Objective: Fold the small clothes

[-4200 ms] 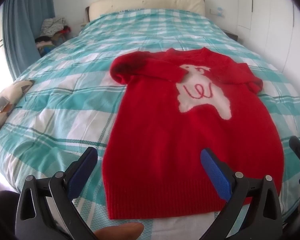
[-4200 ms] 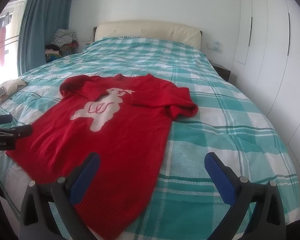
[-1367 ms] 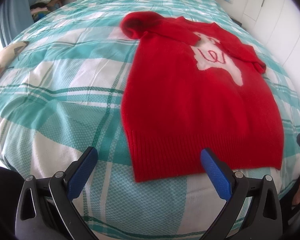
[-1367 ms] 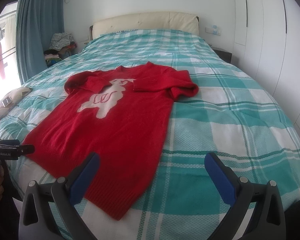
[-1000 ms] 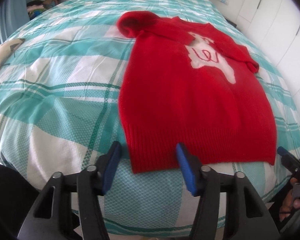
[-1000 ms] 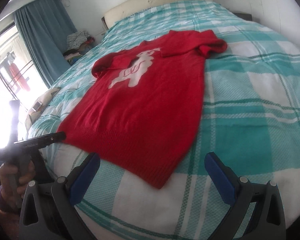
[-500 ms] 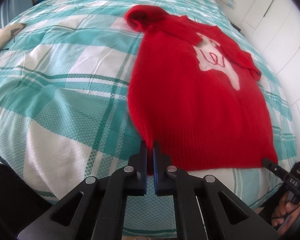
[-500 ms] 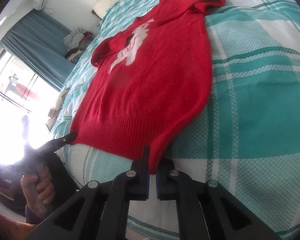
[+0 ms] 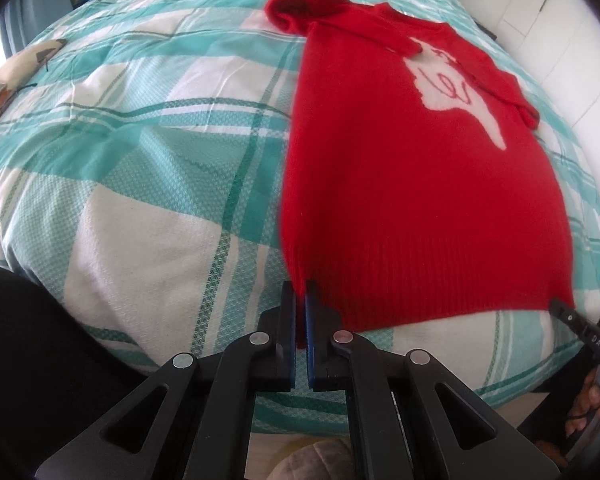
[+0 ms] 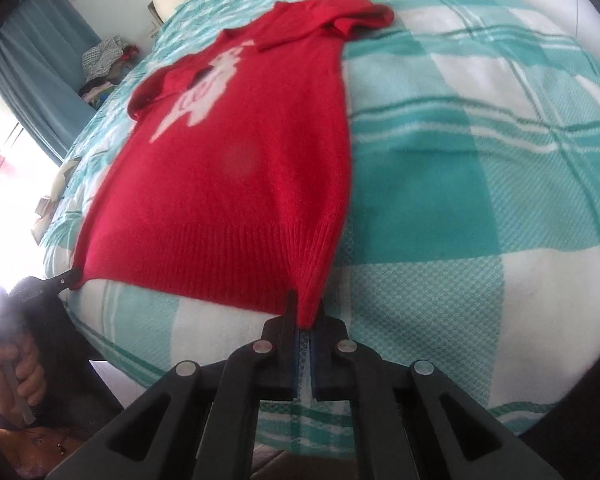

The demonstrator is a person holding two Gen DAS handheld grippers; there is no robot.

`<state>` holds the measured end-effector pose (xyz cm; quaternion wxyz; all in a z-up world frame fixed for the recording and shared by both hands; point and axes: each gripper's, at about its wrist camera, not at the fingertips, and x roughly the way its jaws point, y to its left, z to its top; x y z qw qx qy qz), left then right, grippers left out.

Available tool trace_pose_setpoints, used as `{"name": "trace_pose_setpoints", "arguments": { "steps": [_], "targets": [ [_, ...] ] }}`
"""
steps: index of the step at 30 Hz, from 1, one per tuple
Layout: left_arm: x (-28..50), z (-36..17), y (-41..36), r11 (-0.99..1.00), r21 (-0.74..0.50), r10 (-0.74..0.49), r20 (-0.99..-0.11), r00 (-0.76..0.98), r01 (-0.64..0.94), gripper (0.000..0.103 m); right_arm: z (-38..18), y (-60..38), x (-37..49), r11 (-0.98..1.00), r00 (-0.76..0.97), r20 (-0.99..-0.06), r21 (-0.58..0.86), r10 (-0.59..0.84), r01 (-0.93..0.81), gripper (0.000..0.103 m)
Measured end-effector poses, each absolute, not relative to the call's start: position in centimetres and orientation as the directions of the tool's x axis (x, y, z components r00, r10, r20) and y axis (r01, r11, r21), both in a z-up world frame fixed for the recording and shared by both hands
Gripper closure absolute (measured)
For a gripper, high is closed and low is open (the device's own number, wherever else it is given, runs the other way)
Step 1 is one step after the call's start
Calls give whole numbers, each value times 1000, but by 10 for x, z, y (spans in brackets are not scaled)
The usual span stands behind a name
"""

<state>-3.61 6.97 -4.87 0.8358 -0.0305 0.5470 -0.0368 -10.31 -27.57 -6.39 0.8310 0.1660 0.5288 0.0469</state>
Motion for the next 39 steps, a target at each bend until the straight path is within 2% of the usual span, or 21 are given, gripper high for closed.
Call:
{"name": "trace_pose_setpoints", "arguments": {
  "steps": [4,6,7,8,9,10,11,12,14,16,19,21,23,25,27,30,34,36,37,38,39],
  "targets": [
    [-40,-46,55,998,11,-17,-903,430,64,99,-59,-268,-103,958,458,-863,277,214,74,100],
    [-41,-43,57,998,20,-10,-898,440,63,91,-58,-272,-105,955,459,-860,287,222,76,99],
    [-42,-40,58,998,19,-8,-898,440,58,77,-56,-273,-106,951,454,-860,299,234,76,93],
    [-44,-36,61,999,16,-9,-897,442,52,66,-54,-275,-109,949,447,-861,306,242,76,82],
    [-47,-31,64,999,11,-11,-895,446,46,46,-51,-277,-112,950,438,-866,305,243,75,76],
    [-51,-25,69,999,3,-17,-889,457,42,36,-47,-280,-115,953,428,-872,295,236,75,64],
    [-57,-18,72,999,0,-18,-881,473,38,36,-43,-283,-118,957,420,-879,281,225,76,54],
    [-61,-10,75,999,10,-7,-874,487,31,36,-38,-288,-120,962,416,-885,264,211,74,51],
    [-65,8,81,999,24,9,-851,526,22,36,-19,-298,-121,977,433,-887,203,159,59,51],
    [-60,31,86,1000,4,-10,-820,572,23,34,10,-310,-112,996,498,-865,82,52,38,50],
    [-40,62,80,996,-60,-84,-755,650,59,20,50,-320,-75,996,606,-792,-89,-74,4,46],
    [-20,71,69,993,-90,-116,-715,690,74,17,68,-312,-41,989,658,-751,-130,-51,-72,46],
    [0,66,56,987,-134,-154,-691,707,84,16,72,-296,0,974,661,-750,-133,22,-182,43],
    [16,47,47,977,-192,-201,-680,705,92,16,64,-273,41,948,637,-759,-86,136,-306,43],
    [23,22,38,976,-198,-202,-689,696,88,16,49,-251,77,910,592,-776,-57,219,-412,43],
    [30,-7,27,988,-129,-154,-787,598,85,20,18,-221,120,872,542,-814,-95,210,-481,44],
    [27,-11,29,993,-87,-114,-784,610,74,20,-23,-208,165,876,515,-841,-111,169,-470,45],
    [28,-11,30,996,-73,-94,-781,617,59,20,-39,-218,182,904,511,-843,-74,169,-422,53],
    [28,-11,31,995,-81,-98,-783,615,55,20,-43,-226,188,919,509,-841,-40,181,-393,67],
    [30,-11,32,994,-95,-108,-785,610,54,20,-43,-235,190,933,524,-833,-27,176,-358,93],
    [30,-11,34,992,-112,-122,-788,604,53,20,-37,-246,191,948,546,-821,-14,171,-318,96]
  ]
}}
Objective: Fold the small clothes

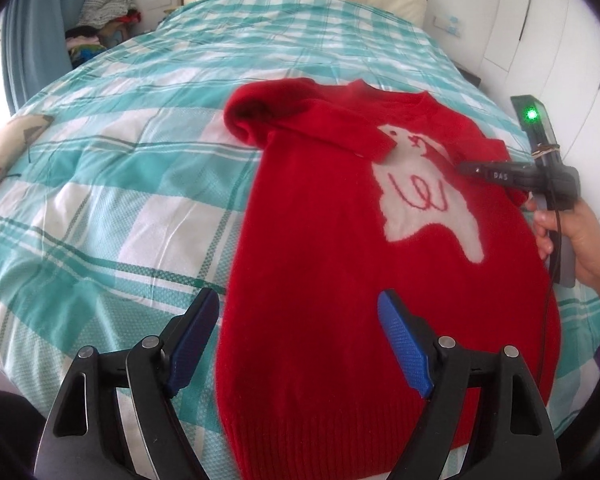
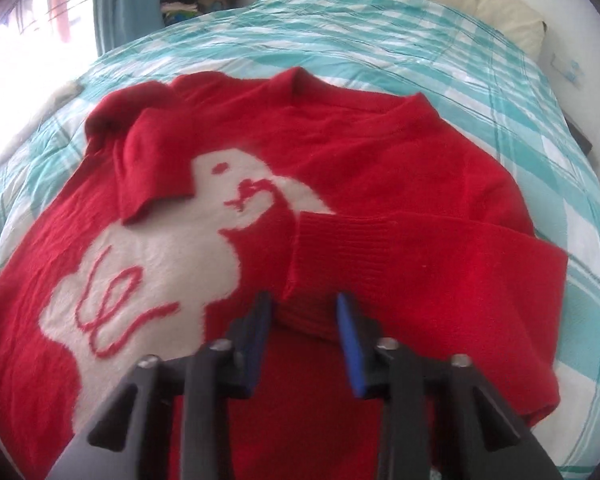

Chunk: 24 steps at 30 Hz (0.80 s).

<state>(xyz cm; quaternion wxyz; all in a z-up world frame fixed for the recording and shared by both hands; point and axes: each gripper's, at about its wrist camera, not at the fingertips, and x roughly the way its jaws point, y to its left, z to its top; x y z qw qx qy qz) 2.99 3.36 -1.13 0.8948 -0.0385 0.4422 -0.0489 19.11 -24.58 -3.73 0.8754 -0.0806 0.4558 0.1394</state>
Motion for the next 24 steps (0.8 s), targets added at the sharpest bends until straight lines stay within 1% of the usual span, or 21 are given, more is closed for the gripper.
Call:
{"name": "trace_pose_setpoints", "arguments": {
  "steps": [2,5,8,10,12,14,15,16,17,18,20,24],
  "targets": [
    [31,-12,35,989,-139,-146,-793,591,58,20,-15,-279,184,972,604,-774,59,190,-229,97],
    [31,-12,34,986,-156,-162,-799,579,61,20,26,-347,161,989,699,-701,138,140,-59,97],
    [31,-12,34,984,-168,-170,-798,578,58,20,56,-425,123,975,767,-642,179,14,132,96],
    [31,-12,34,984,-168,-169,-799,578,55,20,64,-472,98,950,778,-624,187,-80,248,96],
    [32,-15,33,986,-158,-159,-805,572,52,20,60,-514,74,910,767,-624,215,-151,354,96],
    [33,-19,32,988,-145,-145,-812,565,45,20,47,-549,51,851,737,-646,261,-197,456,96],
    [33,-21,31,989,-140,-139,-817,560,43,20,40,-567,44,804,714,-671,304,-199,511,96],
    [34,-22,31,990,-137,-137,-820,556,41,20,36,-584,34,745,718,-674,385,-176,545,96],
    [34,-23,31,990,-138,-137,-822,553,40,20,32,-598,24,685,737,-658,466,-155,560,96],
    [34,-23,30,990,-138,-137,-822,553,39,20,31,-608,18,643,741,-653,501,-158,579,96],
    [34,-24,30,991,-130,-129,-821,556,38,20,30,-617,6,611,721,-667,494,-189,618,96],
    [35,-27,29,992,-117,-120,-830,545,41,20,14,-628,-12,536,693,-705,531,-150,656,96]
  ]
}}
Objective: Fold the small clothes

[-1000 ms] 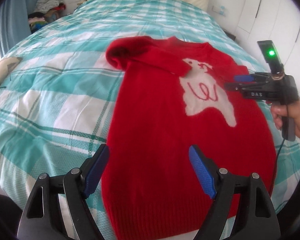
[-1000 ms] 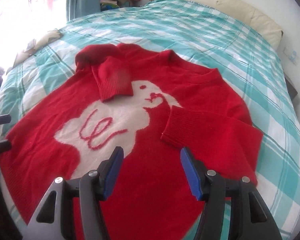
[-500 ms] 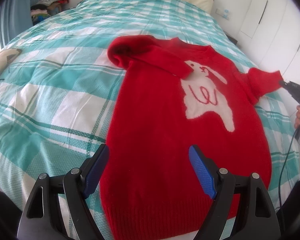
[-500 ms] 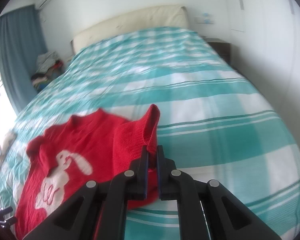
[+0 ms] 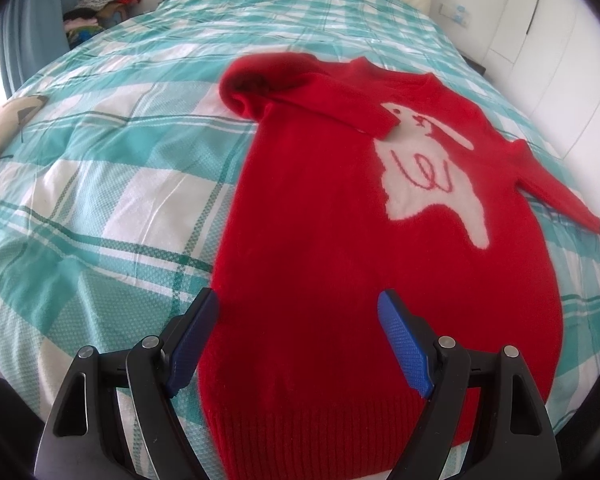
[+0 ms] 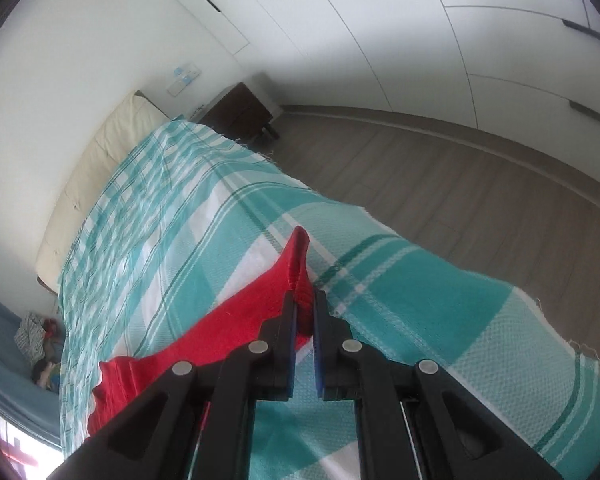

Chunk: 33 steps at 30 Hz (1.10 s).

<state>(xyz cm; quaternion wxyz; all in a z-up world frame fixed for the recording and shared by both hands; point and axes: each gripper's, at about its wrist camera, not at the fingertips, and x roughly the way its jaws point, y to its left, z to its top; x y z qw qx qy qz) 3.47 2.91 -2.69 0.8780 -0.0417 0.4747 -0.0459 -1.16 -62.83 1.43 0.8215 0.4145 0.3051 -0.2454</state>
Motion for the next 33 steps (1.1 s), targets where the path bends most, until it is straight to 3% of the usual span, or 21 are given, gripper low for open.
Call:
{"name": "trace_pose_setpoints", "arguments": {
  "steps": [19,24,28,33],
  "targets": [
    [34,-26,38,993,-117,-108,-836,538,18,20,-18,-643,-23,489,493,-844,345,-212,801,98],
    [33,-27,35,995,-96,-96,-838,537,27,20,-20,-641,-18,513,473,-854,313,-216,799,97],
    [32,-27,33,996,-85,-88,-837,541,31,20,-19,-648,-28,469,517,-835,387,-188,794,93],
    [29,-24,30,998,-48,-57,-821,568,30,20,-4,-660,-56,383,477,-828,355,-295,853,89]
  ]
}}
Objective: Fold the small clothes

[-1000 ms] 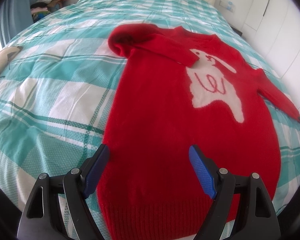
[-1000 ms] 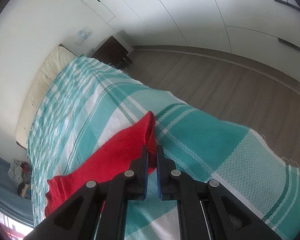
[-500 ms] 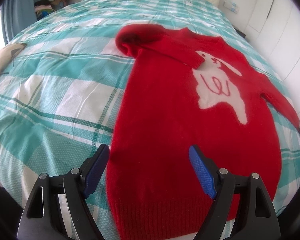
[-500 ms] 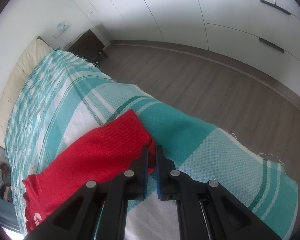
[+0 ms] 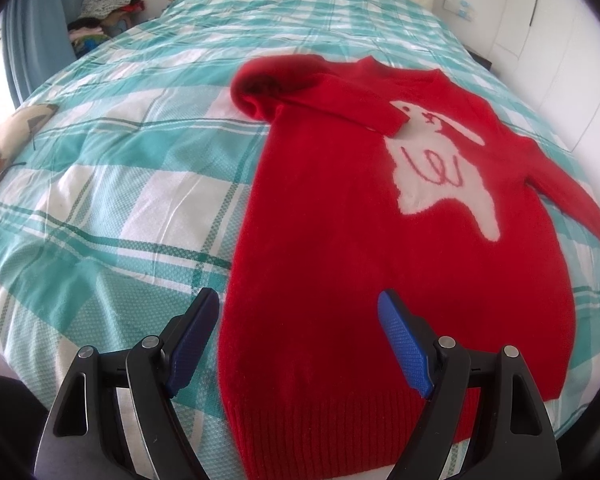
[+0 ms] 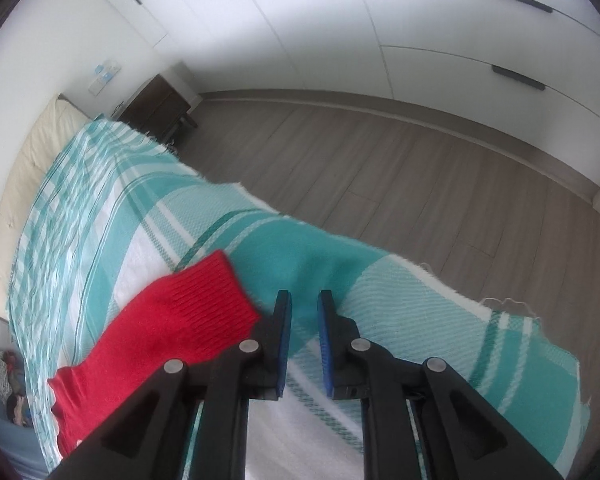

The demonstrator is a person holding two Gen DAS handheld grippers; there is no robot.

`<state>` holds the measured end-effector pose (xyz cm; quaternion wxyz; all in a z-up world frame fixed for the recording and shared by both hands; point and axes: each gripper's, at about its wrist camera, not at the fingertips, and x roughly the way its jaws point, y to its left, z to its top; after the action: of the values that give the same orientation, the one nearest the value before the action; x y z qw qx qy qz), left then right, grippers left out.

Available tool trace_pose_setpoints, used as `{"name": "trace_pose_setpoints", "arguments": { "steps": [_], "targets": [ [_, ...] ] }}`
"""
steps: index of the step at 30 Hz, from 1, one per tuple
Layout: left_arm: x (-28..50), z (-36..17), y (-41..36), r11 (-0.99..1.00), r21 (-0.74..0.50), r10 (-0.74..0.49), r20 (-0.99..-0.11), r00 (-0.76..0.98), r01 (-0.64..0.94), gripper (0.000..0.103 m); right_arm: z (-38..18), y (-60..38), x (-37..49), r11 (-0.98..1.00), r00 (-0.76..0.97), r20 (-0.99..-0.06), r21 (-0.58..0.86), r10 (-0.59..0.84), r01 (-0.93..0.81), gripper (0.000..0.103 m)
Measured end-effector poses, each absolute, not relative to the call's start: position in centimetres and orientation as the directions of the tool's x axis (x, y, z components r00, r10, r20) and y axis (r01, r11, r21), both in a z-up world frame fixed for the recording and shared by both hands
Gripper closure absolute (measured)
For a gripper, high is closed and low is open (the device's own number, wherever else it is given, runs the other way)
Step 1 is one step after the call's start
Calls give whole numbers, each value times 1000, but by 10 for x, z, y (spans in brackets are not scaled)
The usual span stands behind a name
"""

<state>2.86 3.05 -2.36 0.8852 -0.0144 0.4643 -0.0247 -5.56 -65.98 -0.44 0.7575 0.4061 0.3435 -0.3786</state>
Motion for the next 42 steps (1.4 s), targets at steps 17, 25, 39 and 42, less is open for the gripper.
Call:
{"name": "trace_pose_setpoints", "arguments": {
  "steps": [17,25,39,42],
  "targets": [
    [102,106,-3,953,57,-189,-655,731,297,3,40,-515,-7,797,704,-705,374,-87,473,60],
    [161,5,-81,803,356,-62,-747,662,477,12,25,-477,1,866,681,-732,326,-22,379,60],
    [221,-10,-28,956,91,-110,-772,626,279,96,20,-466,10,887,667,-745,318,15,336,60],
    [216,37,56,991,-97,-130,-706,696,87,96,20,-463,12,891,665,-746,322,32,319,60]
  ]
}}
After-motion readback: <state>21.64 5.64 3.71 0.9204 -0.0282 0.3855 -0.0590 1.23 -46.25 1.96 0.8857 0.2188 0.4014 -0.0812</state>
